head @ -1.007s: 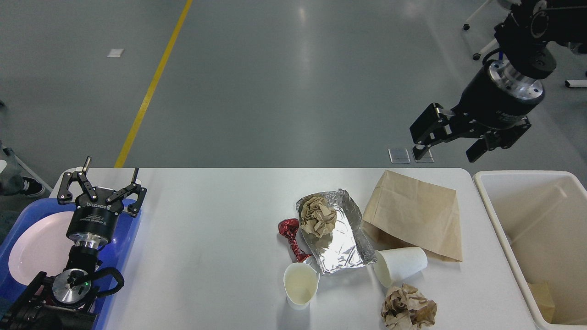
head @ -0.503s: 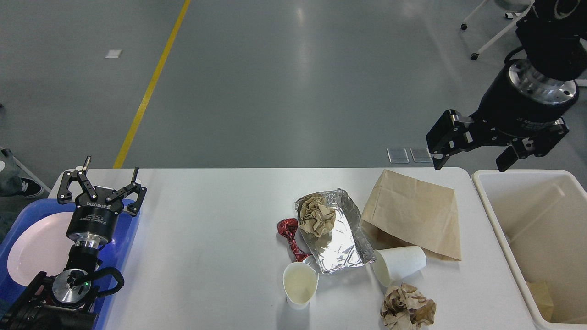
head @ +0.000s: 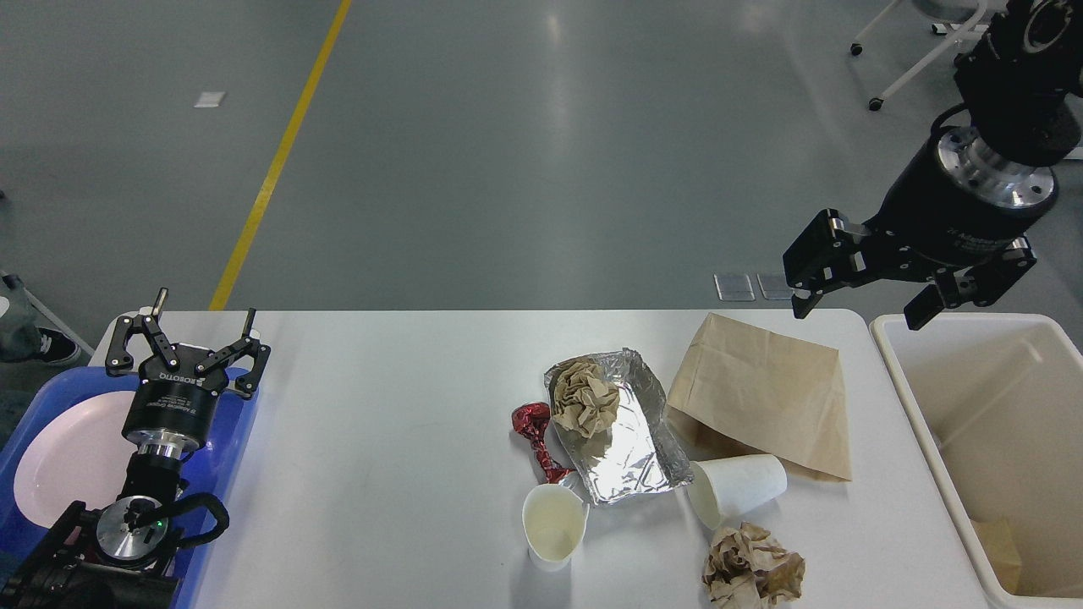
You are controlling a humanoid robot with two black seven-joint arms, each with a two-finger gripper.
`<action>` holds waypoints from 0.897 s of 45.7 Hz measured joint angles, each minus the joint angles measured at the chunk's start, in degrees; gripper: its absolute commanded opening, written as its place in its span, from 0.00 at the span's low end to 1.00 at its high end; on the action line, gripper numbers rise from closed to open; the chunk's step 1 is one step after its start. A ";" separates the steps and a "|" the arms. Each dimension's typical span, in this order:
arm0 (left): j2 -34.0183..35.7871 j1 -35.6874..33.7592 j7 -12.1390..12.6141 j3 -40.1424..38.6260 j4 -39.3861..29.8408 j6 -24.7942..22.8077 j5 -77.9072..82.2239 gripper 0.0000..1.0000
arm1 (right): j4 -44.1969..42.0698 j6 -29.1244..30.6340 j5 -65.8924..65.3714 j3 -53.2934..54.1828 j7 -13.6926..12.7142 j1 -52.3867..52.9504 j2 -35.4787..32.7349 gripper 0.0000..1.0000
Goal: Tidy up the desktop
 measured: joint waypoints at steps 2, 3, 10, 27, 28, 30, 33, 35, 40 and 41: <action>0.00 0.00 0.00 0.00 0.00 0.00 0.00 0.96 | -0.62 -1.30 -0.23 -0.01 0.37 -1.32 0.05 1.00; 0.00 0.00 0.00 0.00 0.00 0.00 0.00 0.96 | -0.94 -1.85 -0.29 -0.01 0.61 -2.03 0.09 1.00; 0.00 0.00 0.00 0.00 0.00 0.00 0.00 0.96 | -4.71 -6.11 -0.46 -0.02 4.45 -9.00 0.38 1.00; 0.00 0.01 0.00 0.00 0.00 0.00 0.00 0.96 | -26.37 -28.92 -0.28 2.59 7.28 -41.08 2.99 1.00; 0.00 0.01 0.00 0.00 0.00 0.00 0.00 0.96 | -28.03 -30.67 -0.28 2.61 7.26 -43.33 3.03 1.00; 0.00 0.01 0.00 0.00 0.00 0.00 0.00 0.96 | -31.02 -32.97 -0.31 2.63 7.23 -47.00 3.09 1.00; 0.00 0.01 0.00 0.00 0.00 0.00 0.00 0.96 | -36.36 -35.21 -0.35 2.62 7.19 -52.98 3.34 1.00; 0.00 0.01 0.00 0.00 0.00 0.00 0.00 0.96 | -41.21 -35.99 -0.35 2.73 7.35 -57.87 3.66 1.00; 0.00 0.01 0.00 0.00 0.00 0.00 0.00 0.96 | -45.89 -36.28 -0.32 4.01 7.66 -63.41 3.97 1.00; 0.00 0.01 0.00 0.00 0.00 0.00 0.00 0.96 | -46.32 -36.28 -0.31 4.43 7.72 -64.20 4.00 1.00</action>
